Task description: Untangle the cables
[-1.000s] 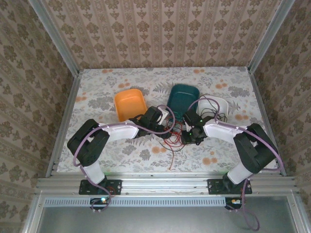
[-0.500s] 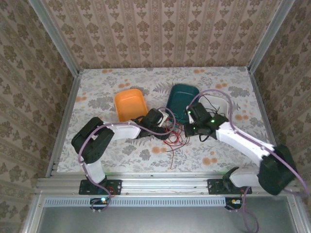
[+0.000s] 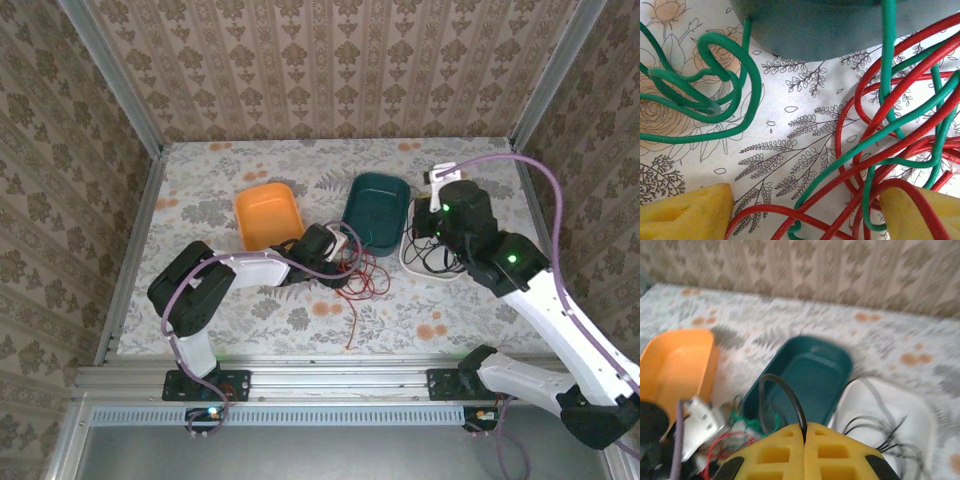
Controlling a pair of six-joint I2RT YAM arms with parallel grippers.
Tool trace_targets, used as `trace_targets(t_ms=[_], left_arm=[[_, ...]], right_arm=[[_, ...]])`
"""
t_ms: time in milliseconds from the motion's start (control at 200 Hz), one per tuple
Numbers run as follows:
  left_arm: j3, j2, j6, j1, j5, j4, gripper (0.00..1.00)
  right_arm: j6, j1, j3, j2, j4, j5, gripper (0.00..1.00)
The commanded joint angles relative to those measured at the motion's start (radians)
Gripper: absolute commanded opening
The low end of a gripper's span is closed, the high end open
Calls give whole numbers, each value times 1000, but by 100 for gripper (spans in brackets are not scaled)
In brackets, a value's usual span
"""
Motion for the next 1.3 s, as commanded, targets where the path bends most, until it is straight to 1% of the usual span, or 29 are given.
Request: trace_targets(t_ms=[0, 50, 165, 235, 340, 485, 580, 710, 895, 1000, 1135, 1295], left_arm=[[-27, 19, -6, -4, -6, -28, 80], [-28, 17, -8, -4, -6, -27, 81], [-29, 15, -11, -5, -6, -24, 81], [-25, 14, -9, -6, -6, -25, 82], [-23, 6, -6, -8, -3, -29, 82], [-23, -7, 1, -8, -1, -39, 83], [-24, -14, 3, -7, -8, -45, 83], [-29, -17, 1, -6, -6, -42, 83], [-30, -10, -6, -9, -1, -32, 83], [-32, -5, -9, -11, 2, -22, 83], [-27, 3, -9, -15, 3, -21, 83], [-29, -6, -8, -17, -4, -22, 83]], right_arm=[[-100, 1, 56, -46, 57, 221, 1], [-126, -6, 65, -55, 84, 269, 0], [-141, -60, 65, -36, 87, 302, 0], [-90, -127, 47, -9, 64, 297, 0], [32, -235, 6, 35, 51, 273, 0], [125, -306, -65, 109, 65, 286, 0], [167, -318, -91, 163, 27, 294, 0], [201, -321, -142, 197, -24, 250, 0], [261, -321, -269, 145, -36, 119, 0], [309, -321, -324, 130, -51, 76, 0], [351, -321, -348, 136, -73, 71, 0], [336, -322, -339, 148, -131, 57, 0]])
